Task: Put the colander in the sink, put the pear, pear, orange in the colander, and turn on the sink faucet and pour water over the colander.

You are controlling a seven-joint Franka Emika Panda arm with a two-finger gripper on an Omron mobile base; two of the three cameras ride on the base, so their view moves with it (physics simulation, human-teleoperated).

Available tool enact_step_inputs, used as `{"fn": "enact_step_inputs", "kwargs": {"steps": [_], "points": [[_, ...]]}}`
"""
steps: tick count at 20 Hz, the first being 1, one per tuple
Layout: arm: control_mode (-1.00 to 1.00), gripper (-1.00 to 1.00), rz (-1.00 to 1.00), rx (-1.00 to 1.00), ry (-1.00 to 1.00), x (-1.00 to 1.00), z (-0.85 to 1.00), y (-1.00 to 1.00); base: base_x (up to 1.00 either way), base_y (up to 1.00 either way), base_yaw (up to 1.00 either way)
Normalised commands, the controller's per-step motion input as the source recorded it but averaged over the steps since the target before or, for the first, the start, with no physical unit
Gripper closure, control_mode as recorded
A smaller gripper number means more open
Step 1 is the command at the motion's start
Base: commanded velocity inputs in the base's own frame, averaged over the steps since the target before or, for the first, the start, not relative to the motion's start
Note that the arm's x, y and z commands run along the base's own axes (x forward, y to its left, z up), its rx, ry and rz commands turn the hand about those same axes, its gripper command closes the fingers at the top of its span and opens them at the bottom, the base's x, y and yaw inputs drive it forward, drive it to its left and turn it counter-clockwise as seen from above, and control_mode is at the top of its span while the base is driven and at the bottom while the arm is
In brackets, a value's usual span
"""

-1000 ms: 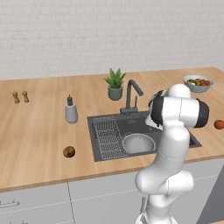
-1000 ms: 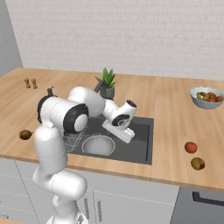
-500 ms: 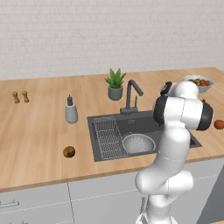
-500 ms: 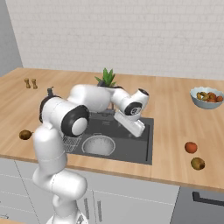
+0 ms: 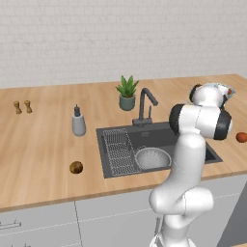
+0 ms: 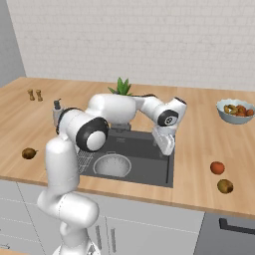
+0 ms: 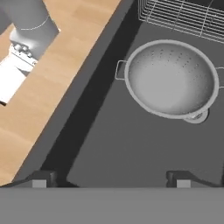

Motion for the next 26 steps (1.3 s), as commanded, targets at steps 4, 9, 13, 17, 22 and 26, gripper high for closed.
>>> {"fn": "enact_step_inputs", "kwargs": {"steps": [4, 9, 13, 17, 22, 26], "points": [[-1.00, -1.00, -0.71, -0.09, 0.27, -0.13, 0.01, -0.38, 0.00, 0.00, 0.00], [-1.00, -1.00, -0.63, -0.05, 0.25, -0.05, 0.03, -0.39, 0.00, 0.00, 0.00], [-1.00, -1.00, -0.49, -0.01, 0.20, 0.00, 0.08, -0.44, 0.00, 0.00, 0.00], [-1.00, -1.00, -0.41, -0.03, 0.14, 0.06, 0.10, -0.35, 0.00, 0.00, 0.00], [-1.00, -1.00, -0.27, 0.00, 0.07, 0.17, 0.00, -0.35, 0.00, 0.00, 0.00], [-1.00, -1.00, -0.27, 0.00, 0.02, 0.11, 0.00, -0.30, 0.00, 0.00, 0.00]]}}
